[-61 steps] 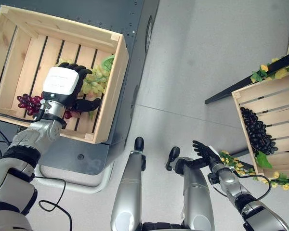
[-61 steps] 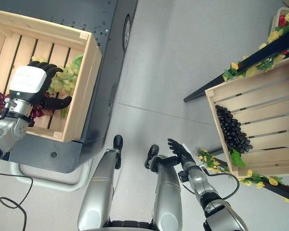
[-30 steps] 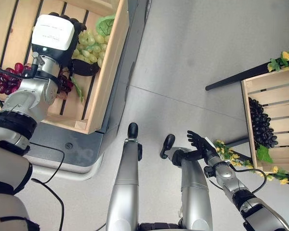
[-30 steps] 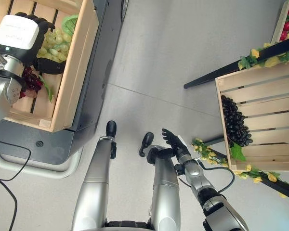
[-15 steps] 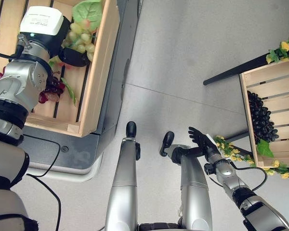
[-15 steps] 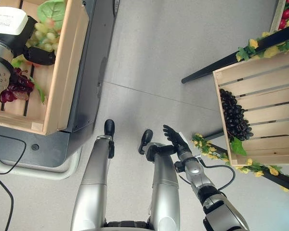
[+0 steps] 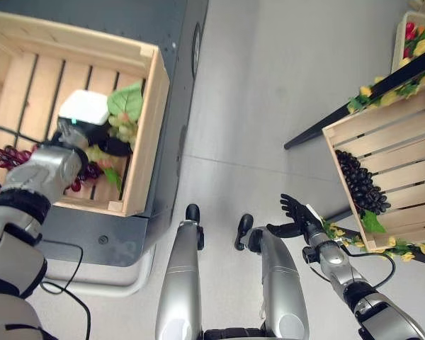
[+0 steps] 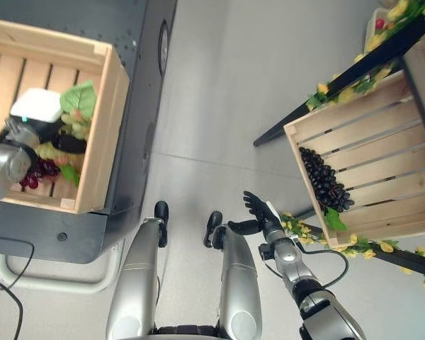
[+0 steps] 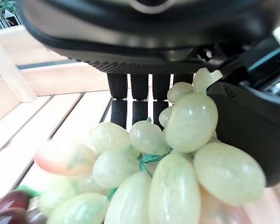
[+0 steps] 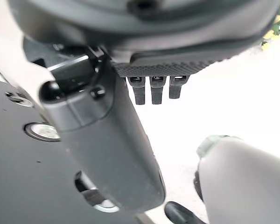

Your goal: Pick up the fruits from the basket on one side to the basket on the other side

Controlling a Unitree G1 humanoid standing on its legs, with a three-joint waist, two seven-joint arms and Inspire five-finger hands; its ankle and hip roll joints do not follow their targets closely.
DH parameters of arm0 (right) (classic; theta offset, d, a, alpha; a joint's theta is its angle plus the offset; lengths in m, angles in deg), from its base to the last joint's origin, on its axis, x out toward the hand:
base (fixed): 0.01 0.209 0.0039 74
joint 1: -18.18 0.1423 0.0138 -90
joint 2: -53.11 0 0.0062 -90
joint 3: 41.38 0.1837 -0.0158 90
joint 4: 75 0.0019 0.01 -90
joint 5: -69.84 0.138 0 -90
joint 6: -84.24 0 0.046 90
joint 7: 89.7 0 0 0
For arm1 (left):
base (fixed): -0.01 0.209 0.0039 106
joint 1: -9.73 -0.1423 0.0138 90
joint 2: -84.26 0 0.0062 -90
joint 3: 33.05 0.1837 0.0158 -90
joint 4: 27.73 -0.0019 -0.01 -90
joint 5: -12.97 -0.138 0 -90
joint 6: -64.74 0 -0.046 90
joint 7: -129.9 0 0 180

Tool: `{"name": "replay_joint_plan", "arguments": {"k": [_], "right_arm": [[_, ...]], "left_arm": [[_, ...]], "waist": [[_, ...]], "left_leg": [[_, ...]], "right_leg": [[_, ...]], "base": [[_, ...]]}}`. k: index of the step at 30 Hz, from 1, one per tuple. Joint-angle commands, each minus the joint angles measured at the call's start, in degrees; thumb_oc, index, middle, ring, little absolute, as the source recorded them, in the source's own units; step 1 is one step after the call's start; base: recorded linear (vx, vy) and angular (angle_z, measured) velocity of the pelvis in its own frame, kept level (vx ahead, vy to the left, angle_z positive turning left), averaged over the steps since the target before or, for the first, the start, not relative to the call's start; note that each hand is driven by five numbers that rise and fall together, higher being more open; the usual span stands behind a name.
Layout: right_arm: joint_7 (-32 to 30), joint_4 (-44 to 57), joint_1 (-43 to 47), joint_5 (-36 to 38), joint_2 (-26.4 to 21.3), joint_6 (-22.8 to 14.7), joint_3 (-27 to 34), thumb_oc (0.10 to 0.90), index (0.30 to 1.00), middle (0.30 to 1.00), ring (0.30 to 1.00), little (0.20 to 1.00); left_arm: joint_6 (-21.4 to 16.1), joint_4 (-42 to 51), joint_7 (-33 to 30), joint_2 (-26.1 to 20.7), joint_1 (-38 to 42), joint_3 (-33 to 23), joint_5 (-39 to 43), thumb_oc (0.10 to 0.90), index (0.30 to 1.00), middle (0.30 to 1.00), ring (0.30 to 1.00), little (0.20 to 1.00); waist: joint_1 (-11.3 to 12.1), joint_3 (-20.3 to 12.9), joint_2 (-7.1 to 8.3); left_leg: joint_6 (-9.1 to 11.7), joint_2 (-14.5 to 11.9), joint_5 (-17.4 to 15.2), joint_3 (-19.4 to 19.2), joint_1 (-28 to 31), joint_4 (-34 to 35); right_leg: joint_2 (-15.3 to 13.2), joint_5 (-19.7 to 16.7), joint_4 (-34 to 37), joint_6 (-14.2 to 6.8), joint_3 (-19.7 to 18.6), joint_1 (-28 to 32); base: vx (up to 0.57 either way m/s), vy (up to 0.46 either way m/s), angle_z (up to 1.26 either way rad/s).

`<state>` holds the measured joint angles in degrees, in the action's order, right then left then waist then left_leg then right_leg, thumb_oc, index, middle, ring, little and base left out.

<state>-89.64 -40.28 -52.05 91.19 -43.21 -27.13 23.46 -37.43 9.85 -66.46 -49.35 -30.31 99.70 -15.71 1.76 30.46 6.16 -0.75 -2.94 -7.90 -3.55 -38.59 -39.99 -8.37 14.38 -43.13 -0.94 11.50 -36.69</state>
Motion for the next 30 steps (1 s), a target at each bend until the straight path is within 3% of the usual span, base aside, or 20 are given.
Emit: {"name": "replay_joint_plan", "arguments": {"k": [1,4,10,17,25,30], "right_arm": [[0.3,4.0,-4.1,2.8,-3.0,-3.4,4.6,0.8,0.9,0.9,0.9,0.9],[-0.4,4.8,-5.6,2.1,-2.5,-2.6,4.9,0.8,0.9,0.9,0.9,0.9],[-1.5,8.7,-11.0,0.0,-1.4,-1.1,6.7,0.8,0.9,0.9,0.9,0.9],[-1.2,12.2,-14.4,1.9,0.1,-0.2,7.7,0.8,0.9,0.9,0.9,0.9],[-6.5,19.7,-15.1,0.5,1.3,1.3,7.7,0.8,0.9,0.9,0.9,0.9],[-6.6,27.4,-12.7,-1.2,0.9,2.2,5.0,0.8,0.9,0.9,0.9,0.9]], "left_arm": [[-1.5,-2.7,-8.4,-2.4,-0.3,-11.1,0.8,0.4,0.3,0.3,0.3,0.3],[-2.4,-2.8,-9.9,-1.6,-5.1,-15.7,3.6,0.4,0.3,0.3,0.3,0.3],[-5.2,-0.5,-10.6,-0.5,-15.7,-29.4,17.4,0.4,0.3,0.3,0.3,0.3],[-7.3,4.8,-10.0,2.1,-21.7,-38.7,31.0,0.4,0.3,0.3,0.3,0.3],[-9.8,15.1,-4.0,5.0,-21.8,-41.6,45.3,0.4,0.3,0.3,0.3,0.3],[-10.0,17.6,1.5,6.2,-17.1,-40.0,53.8,0.4,0.3,0.3,0.3,0.3]], "waist": [[0.8,-0.7,-4.14],[0.7,-2.3,-4.97],[-0.2,-7.6,-6.81],[-0.8,-13.4,-7.95],[-1.1,-19.8,-9.29],[-1.5,-22.2,-10.29]], "left_leg": [[-1.5,3.0,-4.2,-2.9,13.2,8.9],[-1.4,3.7,-3.4,-2.7,18.2,12.8],[-1.3,5.5,-2.2,-1.9,27.2,20.2],[-1.1,6.9,-1.9,-0.7,34.7,26.1],[-1.0,7.3,0.1,1.4,41.0,33.7],[-0.6,7.4,2.1,2.3,43.5,39.0]], "right_leg": [[0.0,-3.2,3.4,-2.5,1.6,9.6],[0.0,-3.6,7.4,-2.8,1.3,14.1],[0.9,-4.7,16.5,-3.3,0.2,22.8],[2.1,-5.0,25.4,-3.4,-0.4,31.5],[3.2,-7.6,32.9,-3.5,-1.8,37.5],[4.0,-9.7,38.1,-3.9,-2.7,39.5]], "base": [[-0.01,-0.001,-0.11],[0.04,0.023,-0.11],[0.08,0.011,-0.13],[0.08,-0.036,-0.02],[0.04,-0.049,0.01],[-0.02,-0.042,-0.07]]}}
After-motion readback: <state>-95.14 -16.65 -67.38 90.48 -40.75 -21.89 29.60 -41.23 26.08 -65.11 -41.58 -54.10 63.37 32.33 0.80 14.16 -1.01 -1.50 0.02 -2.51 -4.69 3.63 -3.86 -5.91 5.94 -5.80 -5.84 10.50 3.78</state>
